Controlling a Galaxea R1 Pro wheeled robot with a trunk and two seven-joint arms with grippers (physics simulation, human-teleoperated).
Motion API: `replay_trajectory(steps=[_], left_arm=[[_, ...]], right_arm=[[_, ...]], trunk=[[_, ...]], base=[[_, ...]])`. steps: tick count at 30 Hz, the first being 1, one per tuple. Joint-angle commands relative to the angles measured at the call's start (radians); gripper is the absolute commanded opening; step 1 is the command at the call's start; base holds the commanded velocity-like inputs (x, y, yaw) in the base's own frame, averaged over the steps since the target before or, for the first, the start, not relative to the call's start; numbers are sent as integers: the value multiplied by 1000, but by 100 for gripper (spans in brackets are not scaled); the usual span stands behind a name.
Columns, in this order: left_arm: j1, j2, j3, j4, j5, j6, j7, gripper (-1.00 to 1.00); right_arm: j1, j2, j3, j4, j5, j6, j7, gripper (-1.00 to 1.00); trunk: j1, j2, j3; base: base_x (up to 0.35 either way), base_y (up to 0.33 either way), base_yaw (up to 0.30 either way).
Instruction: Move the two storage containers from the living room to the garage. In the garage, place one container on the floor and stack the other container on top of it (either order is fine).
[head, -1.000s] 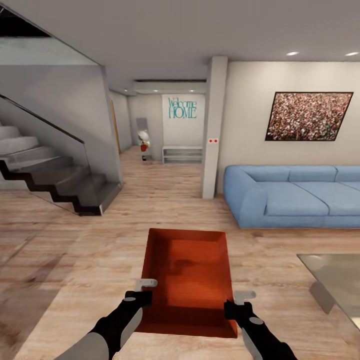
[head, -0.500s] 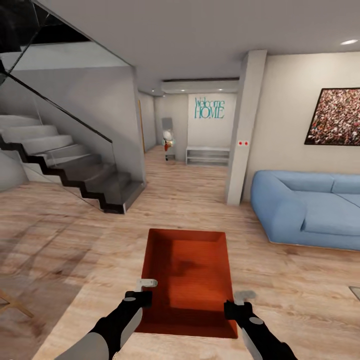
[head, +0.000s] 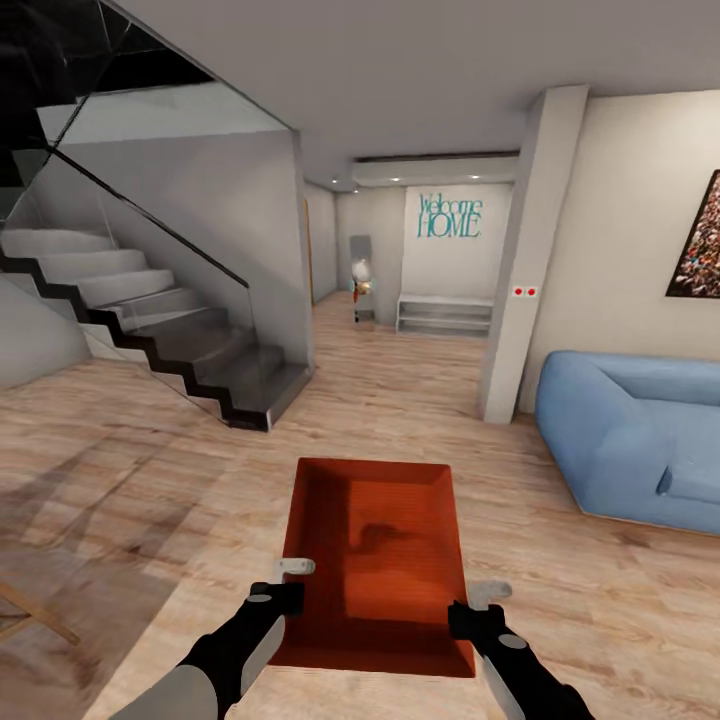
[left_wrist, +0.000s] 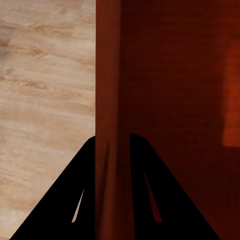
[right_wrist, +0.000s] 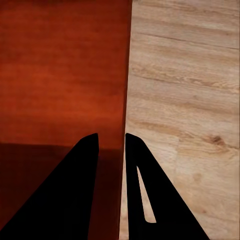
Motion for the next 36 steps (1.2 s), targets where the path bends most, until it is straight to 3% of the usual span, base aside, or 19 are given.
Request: replay_trajectory(steps=[1,36], left_arm=[[-1,-48,-24,-5,6,3,-48,-100],[-1,-43,-24,-5,6,3,-48,-100]], right_arm=[[0,0,1,3,-4,29,-3,-100],[0,0,-1,3,-3,28,-2,-100]], trunk=[[1,-1,-1],[1,-1,-1]], base=[[334,0,16],[334,-71,1]])
